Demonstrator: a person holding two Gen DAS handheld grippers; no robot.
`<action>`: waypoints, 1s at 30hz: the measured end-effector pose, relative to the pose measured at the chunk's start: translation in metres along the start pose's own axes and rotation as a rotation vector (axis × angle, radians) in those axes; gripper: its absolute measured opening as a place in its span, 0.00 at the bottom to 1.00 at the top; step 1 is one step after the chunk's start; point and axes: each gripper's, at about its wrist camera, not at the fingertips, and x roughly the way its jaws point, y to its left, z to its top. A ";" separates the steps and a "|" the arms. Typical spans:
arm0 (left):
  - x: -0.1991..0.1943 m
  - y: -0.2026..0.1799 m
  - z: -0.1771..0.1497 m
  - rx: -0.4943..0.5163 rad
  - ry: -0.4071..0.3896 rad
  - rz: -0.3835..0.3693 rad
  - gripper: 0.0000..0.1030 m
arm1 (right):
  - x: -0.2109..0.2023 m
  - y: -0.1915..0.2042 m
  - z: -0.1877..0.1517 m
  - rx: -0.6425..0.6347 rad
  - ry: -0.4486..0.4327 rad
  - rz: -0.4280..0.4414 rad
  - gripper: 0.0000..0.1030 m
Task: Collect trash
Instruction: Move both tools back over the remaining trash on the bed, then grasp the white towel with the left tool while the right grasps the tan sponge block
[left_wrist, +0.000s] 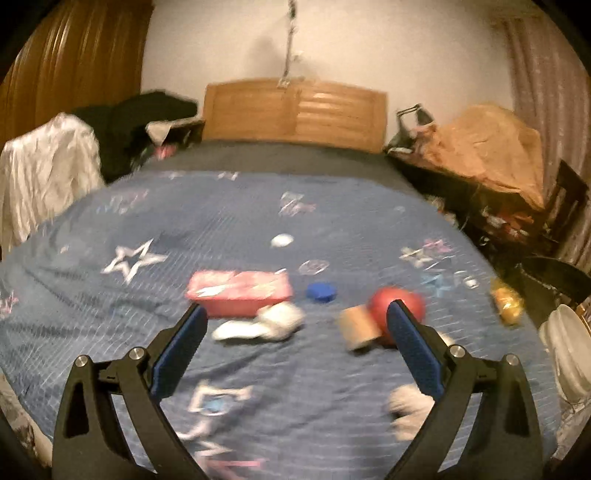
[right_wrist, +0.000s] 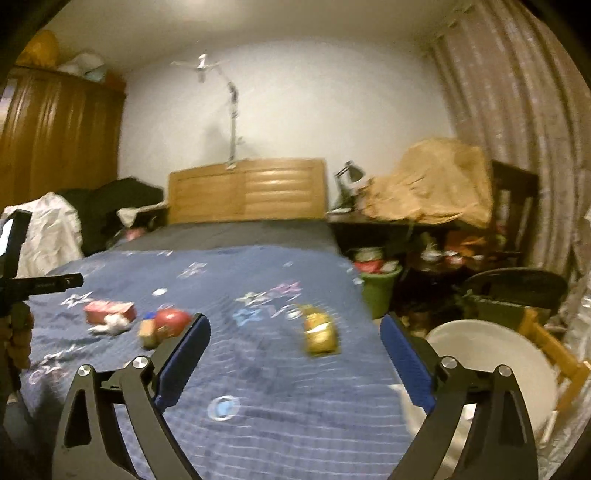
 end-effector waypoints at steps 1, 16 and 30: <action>0.002 0.008 -0.001 -0.008 0.012 0.003 0.89 | 0.006 0.012 -0.001 -0.005 0.017 0.020 0.92; 0.080 0.026 -0.014 -0.014 0.172 -0.042 0.72 | 0.037 0.054 -0.022 -0.039 0.155 0.122 0.92; 0.157 0.019 -0.027 -0.034 0.359 -0.030 0.54 | 0.052 0.061 -0.032 -0.039 0.246 0.179 0.92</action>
